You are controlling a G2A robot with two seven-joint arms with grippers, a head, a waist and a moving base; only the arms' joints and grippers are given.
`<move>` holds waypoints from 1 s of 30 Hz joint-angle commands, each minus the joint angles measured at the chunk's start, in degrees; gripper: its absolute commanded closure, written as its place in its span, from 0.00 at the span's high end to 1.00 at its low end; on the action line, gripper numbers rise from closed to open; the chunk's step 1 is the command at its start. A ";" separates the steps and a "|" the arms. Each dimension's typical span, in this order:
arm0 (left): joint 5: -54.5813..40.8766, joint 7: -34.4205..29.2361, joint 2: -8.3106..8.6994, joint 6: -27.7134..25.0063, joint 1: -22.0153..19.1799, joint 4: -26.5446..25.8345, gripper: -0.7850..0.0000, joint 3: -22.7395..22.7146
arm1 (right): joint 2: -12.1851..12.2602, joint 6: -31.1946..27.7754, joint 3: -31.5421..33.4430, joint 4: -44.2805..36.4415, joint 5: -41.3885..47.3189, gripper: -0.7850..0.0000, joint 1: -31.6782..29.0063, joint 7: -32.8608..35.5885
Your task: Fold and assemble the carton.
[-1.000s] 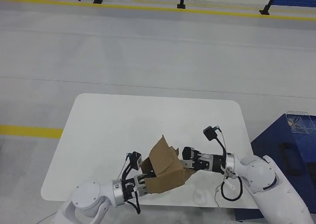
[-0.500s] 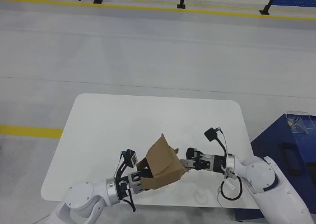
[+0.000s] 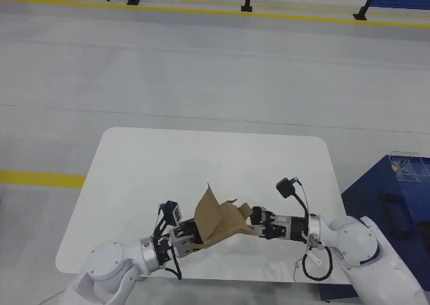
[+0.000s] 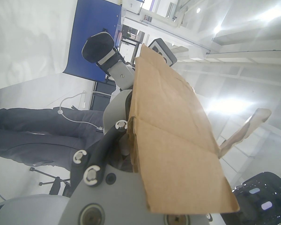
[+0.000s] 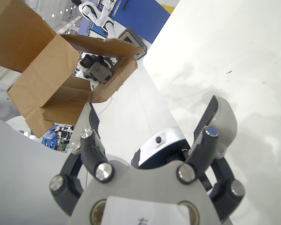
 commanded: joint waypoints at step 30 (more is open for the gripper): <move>0.85 -1.92 0.19 5.03 -2.69 1.94 0.00 5.28 | 0.34 -3.33 3.11 -1.91 2.65 1.00 -1.05 -2.52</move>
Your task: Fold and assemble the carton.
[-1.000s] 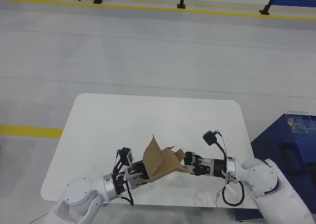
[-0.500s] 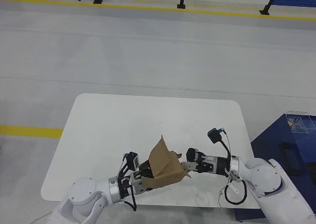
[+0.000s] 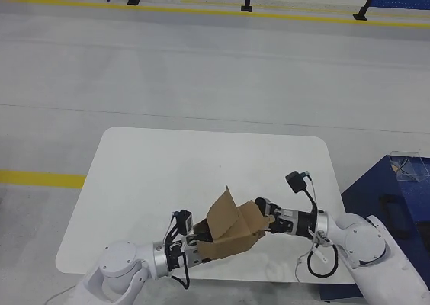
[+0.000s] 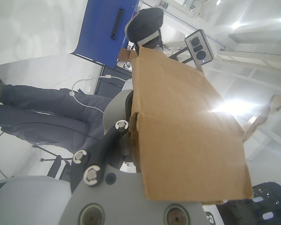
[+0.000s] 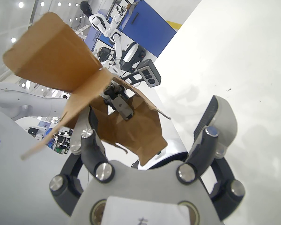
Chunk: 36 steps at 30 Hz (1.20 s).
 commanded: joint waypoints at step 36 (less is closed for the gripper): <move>-4.56 4.57 0.19 0.75 -1.04 0.37 0.00 -1.12 | 0.55 1.39 0.31 0.26 -1.44 1.00 -0.84 2.90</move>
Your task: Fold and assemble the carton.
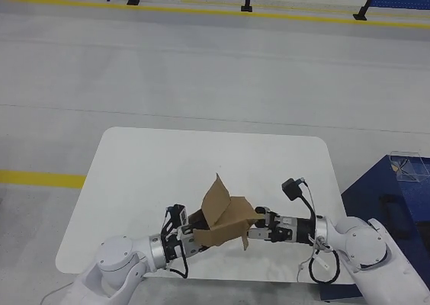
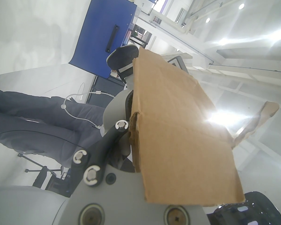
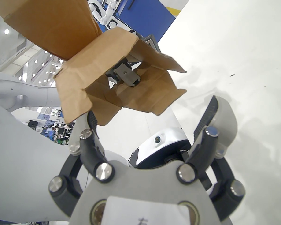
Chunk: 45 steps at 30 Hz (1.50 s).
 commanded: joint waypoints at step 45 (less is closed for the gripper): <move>7.77 -2.92 0.78 -7.67 1.37 -2.39 0.00 3.24 | -0.60 1.75 -3.82 2.99 0.57 1.00 2.91 -1.84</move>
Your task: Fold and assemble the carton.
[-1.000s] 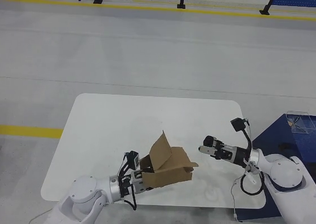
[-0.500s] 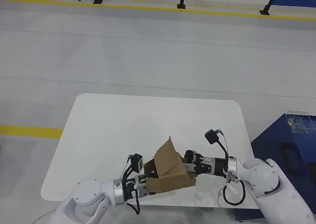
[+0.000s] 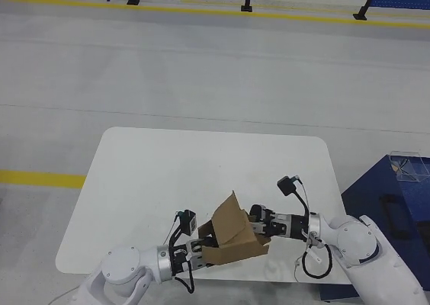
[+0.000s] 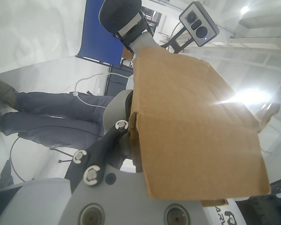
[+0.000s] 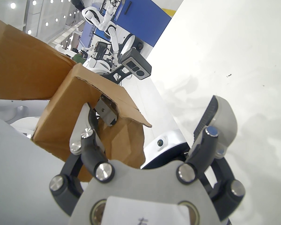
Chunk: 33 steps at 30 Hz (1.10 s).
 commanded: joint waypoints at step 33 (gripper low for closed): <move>3.11 7.63 -0.13 -8.62 3.56 -2.02 0.00 -0.52 | -0.41 3.52 0.58 -1.42 -6.70 1.00 -1.39 -8.39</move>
